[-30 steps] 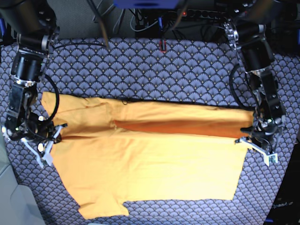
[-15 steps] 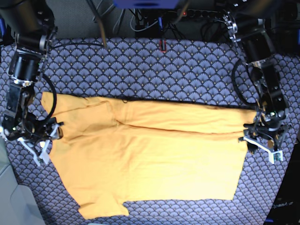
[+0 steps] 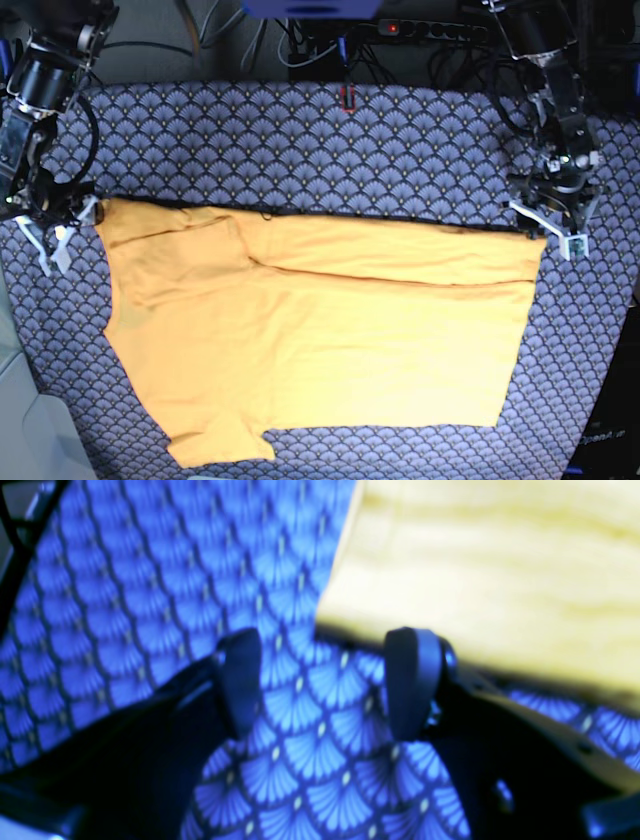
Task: Fold the T-shirt properly
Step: 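Open both grippers and raise them off the folded edge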
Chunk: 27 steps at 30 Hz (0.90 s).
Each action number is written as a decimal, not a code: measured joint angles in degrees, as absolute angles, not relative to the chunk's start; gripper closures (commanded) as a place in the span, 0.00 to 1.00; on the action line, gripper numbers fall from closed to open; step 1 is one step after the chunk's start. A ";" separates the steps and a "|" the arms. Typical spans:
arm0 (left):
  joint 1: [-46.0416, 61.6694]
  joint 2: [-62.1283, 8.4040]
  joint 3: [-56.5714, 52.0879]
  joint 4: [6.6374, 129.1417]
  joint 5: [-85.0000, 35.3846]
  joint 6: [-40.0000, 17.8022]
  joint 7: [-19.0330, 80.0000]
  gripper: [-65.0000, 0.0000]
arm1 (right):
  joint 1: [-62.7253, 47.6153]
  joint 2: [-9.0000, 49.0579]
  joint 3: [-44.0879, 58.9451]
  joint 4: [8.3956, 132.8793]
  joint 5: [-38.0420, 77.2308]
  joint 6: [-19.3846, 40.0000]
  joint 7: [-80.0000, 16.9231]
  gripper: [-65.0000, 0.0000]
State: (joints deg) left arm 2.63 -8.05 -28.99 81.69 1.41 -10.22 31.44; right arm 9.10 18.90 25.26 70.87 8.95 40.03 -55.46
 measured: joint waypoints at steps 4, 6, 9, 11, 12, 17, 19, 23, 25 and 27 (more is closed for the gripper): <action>1.93 -8.45 -33.36 81.84 1.26 -9.89 29.93 0.42 | 8.60 18.28 25.67 70.94 9.19 40.01 -54.54 0.45; 2.33 -8.54 -33.80 81.84 1.52 -9.23 30.20 0.42 | 7.99 18.04 25.67 71.24 9.19 39.99 -53.89 0.45; 3.14 -8.32 -34.46 81.82 1.39 -10.07 30.55 0.42 | 7.88 17.12 25.87 71.57 9.19 39.77 -53.80 0.45; 3.40 -8.25 -34.61 81.84 1.28 -10.09 30.63 0.42 | 8.05 17.10 25.87 71.59 9.19 39.79 -54.46 0.45; 3.46 -8.25 -34.76 81.82 1.28 -10.07 30.59 0.42 | 8.05 16.99 25.87 71.59 9.21 39.79 -54.39 0.45; 3.49 -8.34 -34.79 81.84 1.28 -10.09 30.59 0.42 | 8.10 16.03 26.09 71.75 9.34 39.72 -54.15 0.47; 3.46 -8.40 -34.79 81.84 1.28 -10.07 30.57 0.42 | 8.19 16.01 26.06 71.75 9.39 39.77 -54.33 0.56; 3.46 -8.36 -34.79 81.84 1.26 -10.09 30.59 0.42 | 8.23 15.70 25.85 71.75 10.61 39.81 -54.37 0.89; 3.29 -8.38 -34.79 81.78 1.26 -10.09 30.61 0.42 | 8.69 15.44 25.82 71.70 10.68 39.81 -54.52 1.00; 3.14 -8.38 -34.79 81.52 1.26 -10.07 30.55 0.42 | 8.97 15.49 25.82 71.66 10.24 39.83 -54.83 1.00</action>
